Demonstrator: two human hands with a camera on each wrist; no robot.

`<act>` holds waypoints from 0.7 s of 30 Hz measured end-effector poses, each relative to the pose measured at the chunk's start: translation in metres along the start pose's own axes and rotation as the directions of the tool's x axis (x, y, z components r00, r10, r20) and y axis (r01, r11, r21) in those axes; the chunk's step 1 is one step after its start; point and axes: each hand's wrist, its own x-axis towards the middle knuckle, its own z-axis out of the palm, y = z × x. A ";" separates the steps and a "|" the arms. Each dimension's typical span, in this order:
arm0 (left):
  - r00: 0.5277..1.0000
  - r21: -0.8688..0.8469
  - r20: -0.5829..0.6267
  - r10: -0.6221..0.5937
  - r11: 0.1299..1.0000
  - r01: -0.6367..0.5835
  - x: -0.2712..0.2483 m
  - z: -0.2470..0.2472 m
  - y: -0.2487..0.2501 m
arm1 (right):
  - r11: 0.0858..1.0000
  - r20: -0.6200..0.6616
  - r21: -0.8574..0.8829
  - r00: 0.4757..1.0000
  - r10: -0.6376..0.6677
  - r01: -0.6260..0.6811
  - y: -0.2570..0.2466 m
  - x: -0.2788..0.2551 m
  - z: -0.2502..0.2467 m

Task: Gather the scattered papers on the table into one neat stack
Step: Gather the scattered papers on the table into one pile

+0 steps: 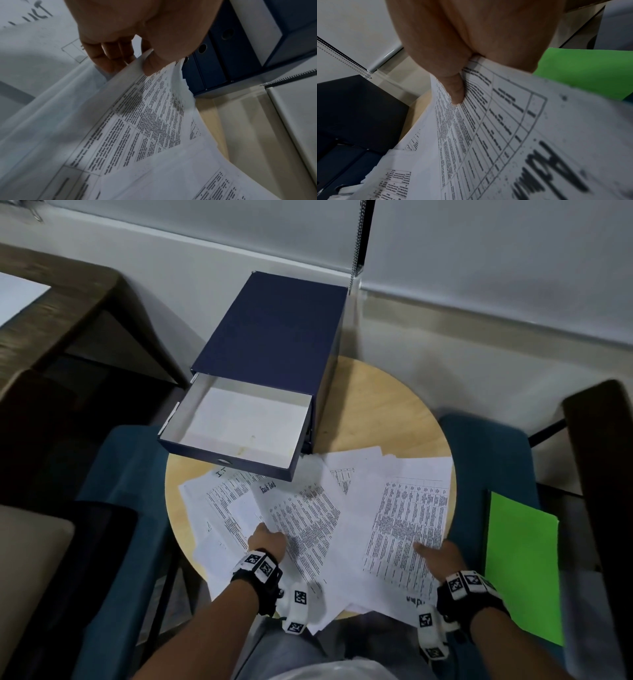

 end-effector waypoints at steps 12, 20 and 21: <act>0.984 -0.240 -0.161 0.075 0.964 -0.113 -0.020 0.005 -0.002 | 1.000 0.012 -0.002 1.000 -0.022 0.022 0.008 0.003 -0.003; 0.859 0.087 0.108 0.500 0.856 -0.510 -0.048 0.010 0.006 | 0.999 0.066 0.015 0.997 -0.049 0.048 0.015 0.021 -0.002; 0.829 0.131 0.112 0.548 0.819 -0.559 -0.051 0.011 0.010 | 0.998 0.090 0.011 0.994 -0.063 0.062 0.017 0.025 -0.002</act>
